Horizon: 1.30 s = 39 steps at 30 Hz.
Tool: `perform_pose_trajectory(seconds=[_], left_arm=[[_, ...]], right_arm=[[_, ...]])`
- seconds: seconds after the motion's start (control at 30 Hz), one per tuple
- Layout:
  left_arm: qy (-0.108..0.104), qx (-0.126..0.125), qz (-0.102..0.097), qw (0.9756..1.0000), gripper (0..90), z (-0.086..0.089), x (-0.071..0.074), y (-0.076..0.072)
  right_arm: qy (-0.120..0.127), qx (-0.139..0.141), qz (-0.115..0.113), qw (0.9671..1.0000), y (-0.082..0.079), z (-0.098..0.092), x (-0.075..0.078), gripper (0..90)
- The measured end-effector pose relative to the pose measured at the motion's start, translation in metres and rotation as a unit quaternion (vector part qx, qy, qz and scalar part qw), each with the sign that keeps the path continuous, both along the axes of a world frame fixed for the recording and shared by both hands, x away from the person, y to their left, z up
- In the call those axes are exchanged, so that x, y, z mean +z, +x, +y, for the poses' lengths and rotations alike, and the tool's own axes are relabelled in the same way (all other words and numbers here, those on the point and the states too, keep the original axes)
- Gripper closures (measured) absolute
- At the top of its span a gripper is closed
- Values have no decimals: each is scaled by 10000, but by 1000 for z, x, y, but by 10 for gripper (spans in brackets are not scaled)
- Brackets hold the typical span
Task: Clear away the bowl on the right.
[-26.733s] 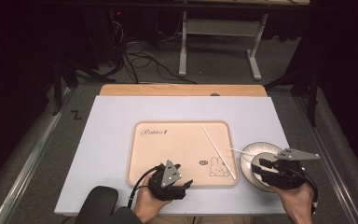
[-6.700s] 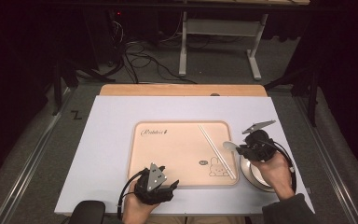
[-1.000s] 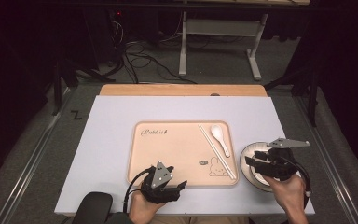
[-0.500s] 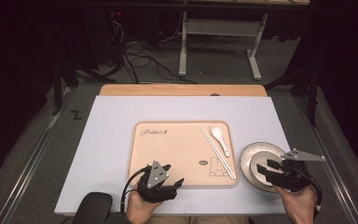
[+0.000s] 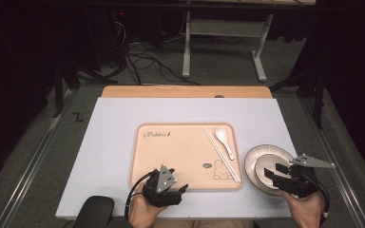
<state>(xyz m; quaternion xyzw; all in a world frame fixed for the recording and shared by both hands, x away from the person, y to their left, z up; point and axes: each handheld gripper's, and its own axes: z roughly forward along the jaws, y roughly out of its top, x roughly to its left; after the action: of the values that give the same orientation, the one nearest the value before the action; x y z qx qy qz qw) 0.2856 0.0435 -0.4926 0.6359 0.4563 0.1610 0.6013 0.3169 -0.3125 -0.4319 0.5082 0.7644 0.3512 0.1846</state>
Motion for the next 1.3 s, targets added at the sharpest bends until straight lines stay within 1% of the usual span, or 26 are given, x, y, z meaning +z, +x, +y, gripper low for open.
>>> perform_pose_trajectory(seconds=[0.03, 0.1, 0.13, 0.2, 0.23, 0.27, 0.3, 0.4, 0.47, 0.5, 0.53, 0.57, 0.6, 0.77, 0.8, 0.83, 0.97, 1.03, 1.2, 1.23, 1.3], left_arm=[[120, -38, -47, 9999, 329, -1, 0, 0], [116, -40, -61, 9999, 335, -4, 0, 0], [163, -46, -47, 9998, 337, -5, 0, 1], [142, -2, -5, 9999, 344, -6, -1, 3], [170, -9, 49, 9998, 347, -6, -2, 5], [155, -20, 115, 9998, 347, -7, -2, 7], [115, -23, 172, 9998, 346, -8, -2, 9], [157, -115, 206, 9996, 345, -10, -2, 11], [143, -164, 203, 9996, 342, -13, -1, 12], [144, -227, 200, 9994, 337, -15, -1, 12], [142, -259, 194, 9994, 332, -16, -1, 12], [139, -305, 192, 9993, 326, -17, -1, 12], [182, -357, 181, 9990, 318, -17, -1, 12], [126, -448, 144, 9988, 300, -21, 0, 12], [177, -471, 144, 9986, 299, -21, -1, 12], [151, -466, 147, 9987, 298, -21, -1, 12], [161, -420, 129, 9989, 297, -20, 0, 12], [137, -411, 120, 9990, 298, -20, 0, 11], [134, -430, 120, 9989, 301, -19, -1, 6], [111, -397, 128, 9991, 302, -18, -2, 6], [130, -345, 151, 9992, 304, -16, -2, 5]], right_arm=[[3, -5, -43, 10000, -1, -1, 1, 499], [34, -91, -100, 9999, -3, -4, 2, 499], [1, -105, -98, 9999, -4, -5, 3, 500], [-62, -196, -112, 9997, -7, -8, 3, 506], [-64, -233, -123, 9996, -8, -9, 3, 507], [-69, -276, -123, 9995, -10, -11, 3, 509], [-122, -310, -143, 9993, -11, -14, 3, 510], [-165, -456, -156, 9987, -16, -19, 4, 511], [-116, -574, -192, 9981, -21, -25, 5, 513], [-143, -594, -220, 9979, -23, -28, 5, 516], [-126, -683, -207, 9974, -26, -31, 6, 517], [-129, -713, -211, 9971, -27, -32, 5, 518], [-116, -760, -200, 9968, -28, -34, 5, 519], [-86, -918, -106, 9957, -31, -40, 2, 529], [-78, -915, -106, 9957, -30, -41, 1, 530], [-75, -932, -80, 9956, -29, -42, 0, 531], [-105, -960, 27, 9953, -24, -42, -2, 541], [-150, -899, 58, 9958, -20, -43, -3, 547], [-190, -878, 308, 9955, -10, -45, -8, 541], [-223, -857, 366, 9954, -7, -45, -10, 539], [-194, -825, 503, 9951, -2, -45, -12, 546]])
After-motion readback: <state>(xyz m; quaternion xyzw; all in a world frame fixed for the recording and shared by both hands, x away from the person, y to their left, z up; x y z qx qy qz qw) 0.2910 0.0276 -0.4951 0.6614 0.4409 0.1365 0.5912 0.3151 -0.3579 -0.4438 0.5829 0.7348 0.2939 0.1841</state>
